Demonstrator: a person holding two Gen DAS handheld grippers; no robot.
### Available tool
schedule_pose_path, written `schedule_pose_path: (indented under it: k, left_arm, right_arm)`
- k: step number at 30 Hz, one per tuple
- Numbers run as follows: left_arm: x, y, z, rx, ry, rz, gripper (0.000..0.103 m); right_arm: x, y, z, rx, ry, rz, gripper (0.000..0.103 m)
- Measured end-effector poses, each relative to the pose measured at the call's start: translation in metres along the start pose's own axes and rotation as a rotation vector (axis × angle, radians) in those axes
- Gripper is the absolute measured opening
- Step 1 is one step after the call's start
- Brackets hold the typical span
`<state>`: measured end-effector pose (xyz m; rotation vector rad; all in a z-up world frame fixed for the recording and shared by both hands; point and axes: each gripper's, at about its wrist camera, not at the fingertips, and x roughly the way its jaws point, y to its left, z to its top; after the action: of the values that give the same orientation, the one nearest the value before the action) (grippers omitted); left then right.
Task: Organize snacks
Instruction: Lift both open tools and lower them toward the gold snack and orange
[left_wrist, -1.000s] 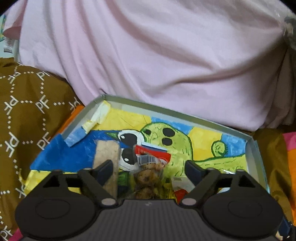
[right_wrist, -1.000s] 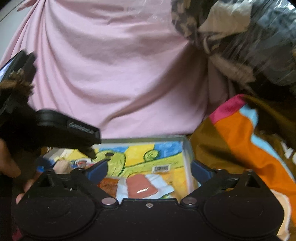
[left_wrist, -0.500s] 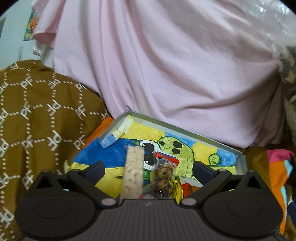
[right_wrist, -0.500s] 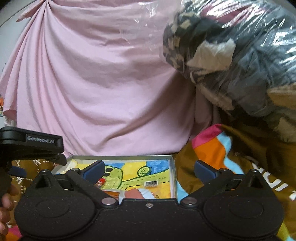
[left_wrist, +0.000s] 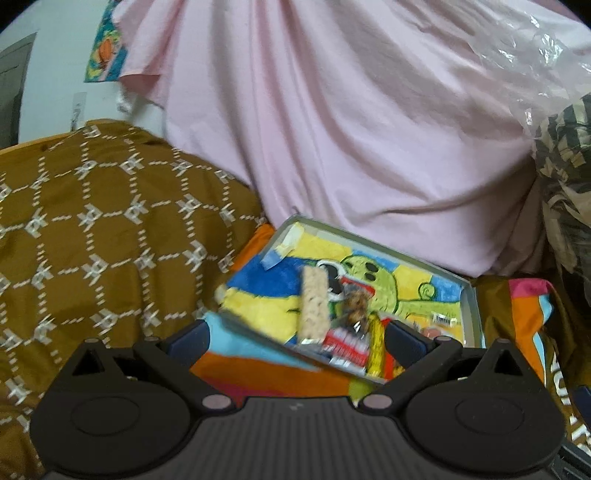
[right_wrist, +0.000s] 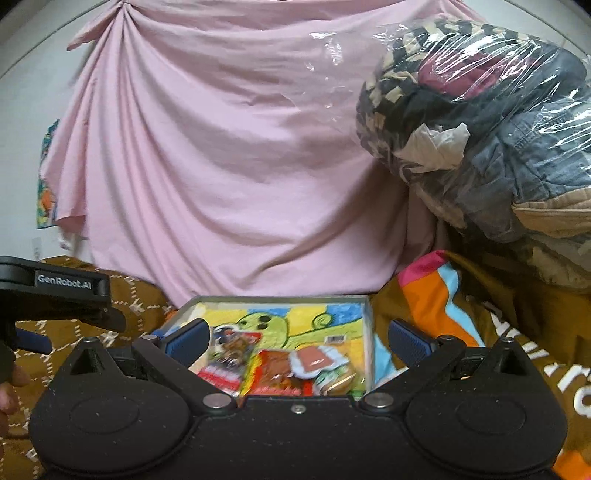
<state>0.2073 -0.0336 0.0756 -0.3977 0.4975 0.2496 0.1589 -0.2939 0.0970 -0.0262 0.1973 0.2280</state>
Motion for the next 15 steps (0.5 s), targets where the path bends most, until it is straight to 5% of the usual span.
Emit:
schedule_pose_path:
  k: [15]
  left_arm:
    - [-0.067, 0.064, -0.036, 0.022, 0.036, 0.038, 0.103]
  right_arm:
    - [-0.06, 0.019, -0.035, -0.023, 0.144, 0.098, 0.102]
